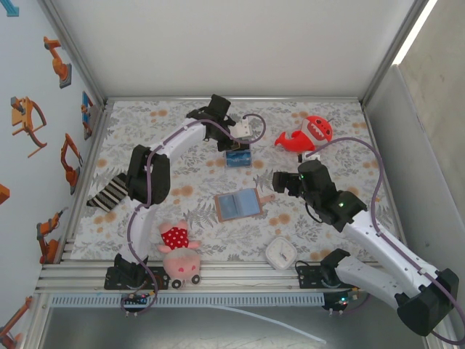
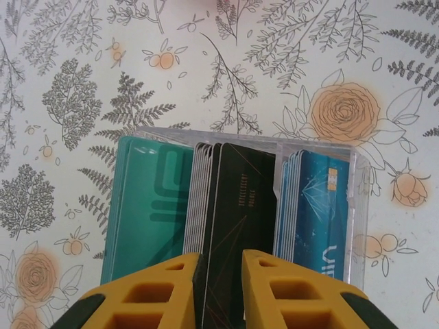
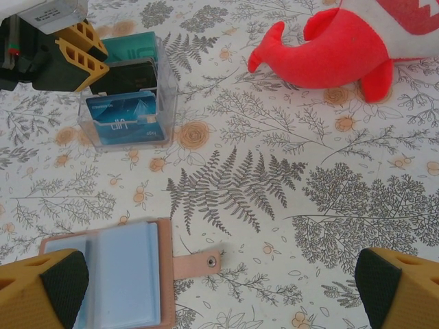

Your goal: Take the credit cards out of the card holder

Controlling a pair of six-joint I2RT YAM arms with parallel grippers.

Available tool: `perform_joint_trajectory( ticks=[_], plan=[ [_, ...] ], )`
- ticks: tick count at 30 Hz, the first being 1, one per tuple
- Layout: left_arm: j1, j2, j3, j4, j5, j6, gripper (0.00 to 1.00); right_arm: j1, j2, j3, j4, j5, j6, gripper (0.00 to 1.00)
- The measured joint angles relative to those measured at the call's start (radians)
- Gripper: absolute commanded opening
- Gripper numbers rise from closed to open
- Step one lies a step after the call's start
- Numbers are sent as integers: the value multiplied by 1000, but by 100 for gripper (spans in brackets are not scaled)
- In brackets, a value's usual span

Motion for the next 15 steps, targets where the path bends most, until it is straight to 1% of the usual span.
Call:
perform_joint_trajectory(
  ticks=[4,9,15],
  plan=[
    [0,-97,-128,71,-2,-39,23,0,0,-2,1,-19,0,100],
    [0,-337,-367,226,-24,-125,25,0,8,-13,13,-69,0,100],
    [-1,-647,-631,435,-111,-283,26,0,48,-17,52,-132,-1,90]
  ],
)
